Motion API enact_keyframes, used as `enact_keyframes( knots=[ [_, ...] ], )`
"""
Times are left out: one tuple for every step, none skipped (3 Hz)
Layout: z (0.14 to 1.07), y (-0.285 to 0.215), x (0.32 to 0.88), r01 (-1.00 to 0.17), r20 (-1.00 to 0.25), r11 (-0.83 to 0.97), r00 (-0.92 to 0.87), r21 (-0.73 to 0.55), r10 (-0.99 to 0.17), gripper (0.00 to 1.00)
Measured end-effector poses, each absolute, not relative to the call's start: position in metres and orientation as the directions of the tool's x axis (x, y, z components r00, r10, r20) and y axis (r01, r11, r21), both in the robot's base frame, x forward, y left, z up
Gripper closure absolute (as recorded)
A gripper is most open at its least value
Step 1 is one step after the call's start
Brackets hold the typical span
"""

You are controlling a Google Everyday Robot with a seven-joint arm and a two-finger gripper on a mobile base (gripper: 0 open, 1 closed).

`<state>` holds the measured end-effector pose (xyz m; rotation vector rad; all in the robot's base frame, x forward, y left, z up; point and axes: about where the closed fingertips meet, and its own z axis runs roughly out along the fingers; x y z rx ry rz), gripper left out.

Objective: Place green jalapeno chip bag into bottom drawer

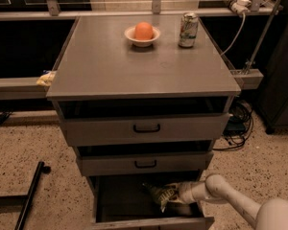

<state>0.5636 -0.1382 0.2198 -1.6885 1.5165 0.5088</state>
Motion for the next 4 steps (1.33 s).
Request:
enact_keyframes(
  knots=[
    [0.2198,-0.1382,0.5636,-0.957,-0.742,0.031,0.203,-0.288,-0.638,0.35],
    [0.2197,-0.1381,0.5636,-0.957,-0.743,0.031,0.203,-0.288,-0.638,0.11],
    [0.2197,-0.1380,0.5635,-0.957,-0.743,0.031,0.203,-0.288,-0.638,0.00],
    [0.2197,-0.1380,0.5635,-0.957,-0.743,0.031,0.203,-0.288,-0.638,0.00]
  ],
)
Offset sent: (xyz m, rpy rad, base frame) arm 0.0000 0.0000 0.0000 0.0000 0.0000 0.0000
